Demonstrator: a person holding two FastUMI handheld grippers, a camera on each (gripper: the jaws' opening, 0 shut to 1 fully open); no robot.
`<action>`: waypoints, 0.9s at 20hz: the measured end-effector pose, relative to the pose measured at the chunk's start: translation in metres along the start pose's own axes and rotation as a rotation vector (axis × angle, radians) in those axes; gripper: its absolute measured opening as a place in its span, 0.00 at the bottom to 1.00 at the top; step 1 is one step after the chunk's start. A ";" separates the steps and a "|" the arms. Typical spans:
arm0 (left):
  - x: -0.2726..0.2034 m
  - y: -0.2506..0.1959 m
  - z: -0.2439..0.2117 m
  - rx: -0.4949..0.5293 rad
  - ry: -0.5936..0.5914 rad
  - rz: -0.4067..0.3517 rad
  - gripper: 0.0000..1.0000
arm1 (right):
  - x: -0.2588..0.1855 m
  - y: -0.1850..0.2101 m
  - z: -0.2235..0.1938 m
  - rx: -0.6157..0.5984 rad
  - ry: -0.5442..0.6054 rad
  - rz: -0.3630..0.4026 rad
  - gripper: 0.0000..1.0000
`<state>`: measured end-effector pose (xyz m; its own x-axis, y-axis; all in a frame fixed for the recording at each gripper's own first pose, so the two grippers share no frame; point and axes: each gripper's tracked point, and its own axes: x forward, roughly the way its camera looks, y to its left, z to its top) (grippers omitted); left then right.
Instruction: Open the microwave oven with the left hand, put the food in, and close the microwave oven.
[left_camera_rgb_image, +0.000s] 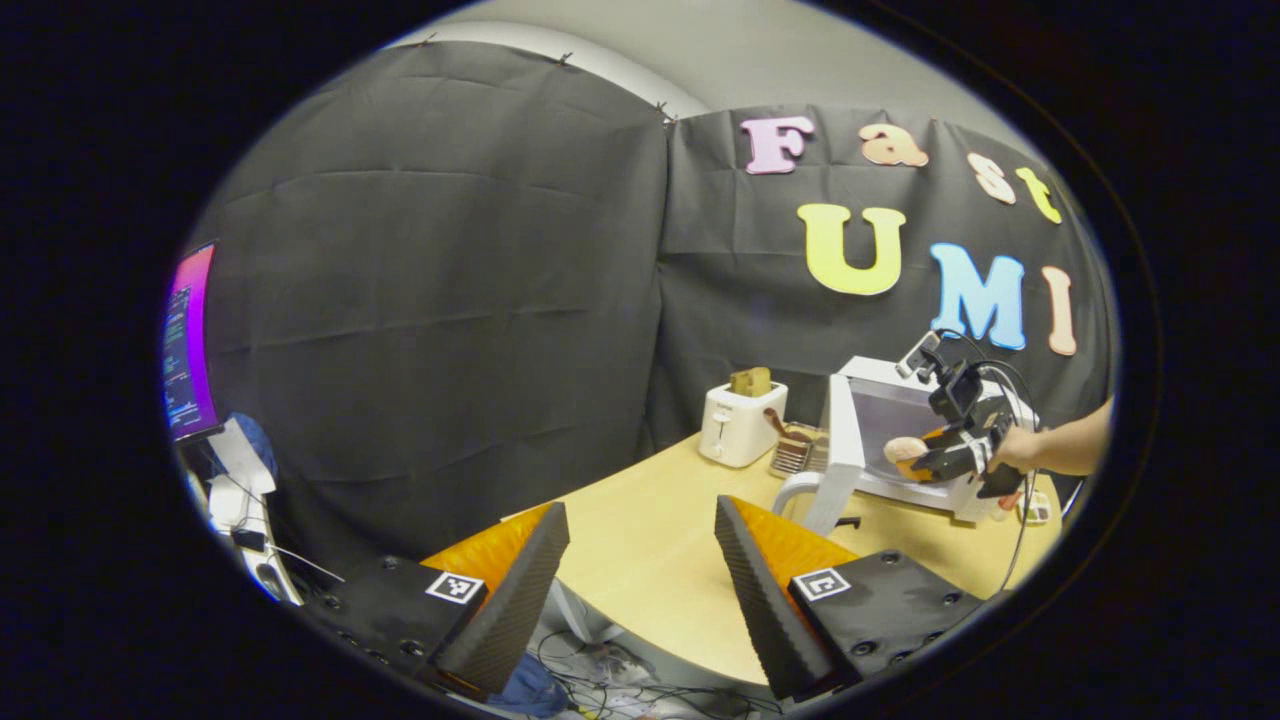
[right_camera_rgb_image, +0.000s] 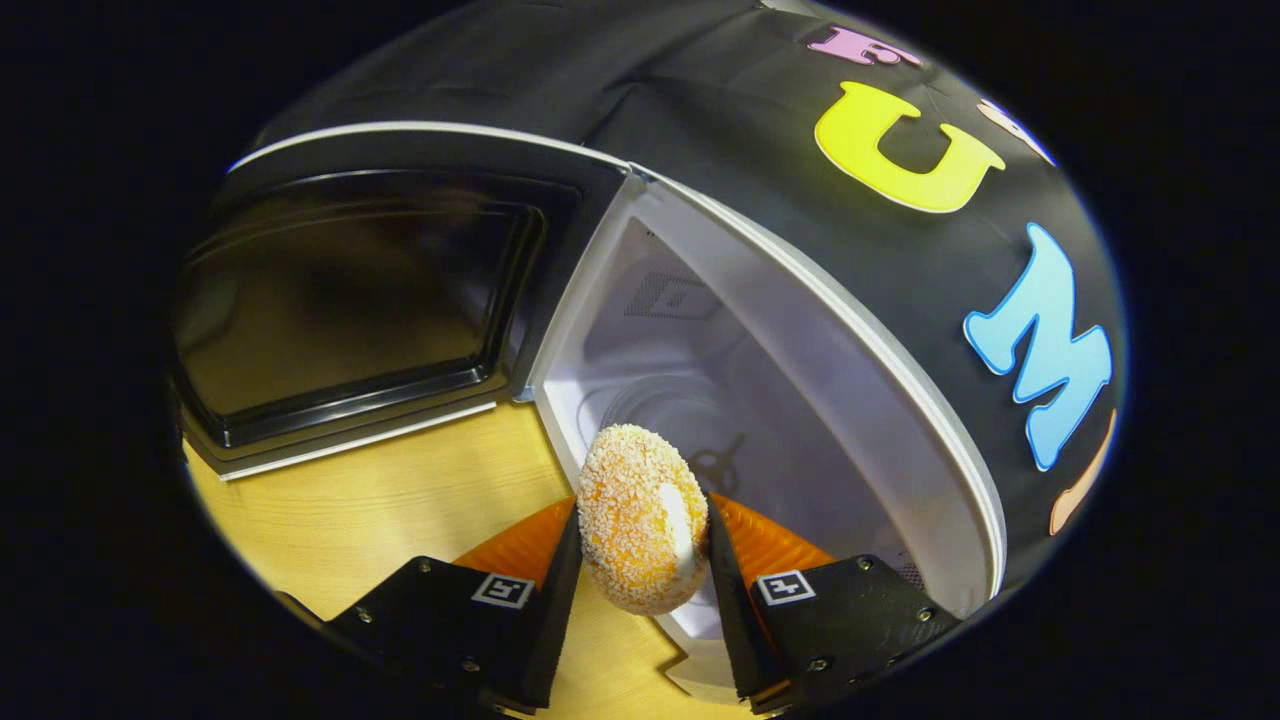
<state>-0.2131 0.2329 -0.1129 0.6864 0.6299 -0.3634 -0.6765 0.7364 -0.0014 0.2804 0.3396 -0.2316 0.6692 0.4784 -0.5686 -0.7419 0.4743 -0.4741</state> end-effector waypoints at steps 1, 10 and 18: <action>-0.001 0.001 0.000 -0.006 0.004 0.007 0.95 | 0.006 -0.001 0.000 -0.007 -0.003 -0.008 0.66; 0.003 0.005 -0.001 0.025 0.030 0.055 0.98 | 0.053 -0.008 -0.004 -0.013 0.004 -0.065 0.71; 0.012 -0.006 -0.001 0.030 0.025 0.034 0.96 | 0.049 -0.020 -0.002 -0.046 -0.015 -0.115 0.97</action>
<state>-0.2009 0.2360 -0.1184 0.6559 0.6487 -0.3859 -0.6908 0.7219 0.0395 0.3280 0.3519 -0.2507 0.7503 0.4341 -0.4986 -0.6611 0.4921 -0.5664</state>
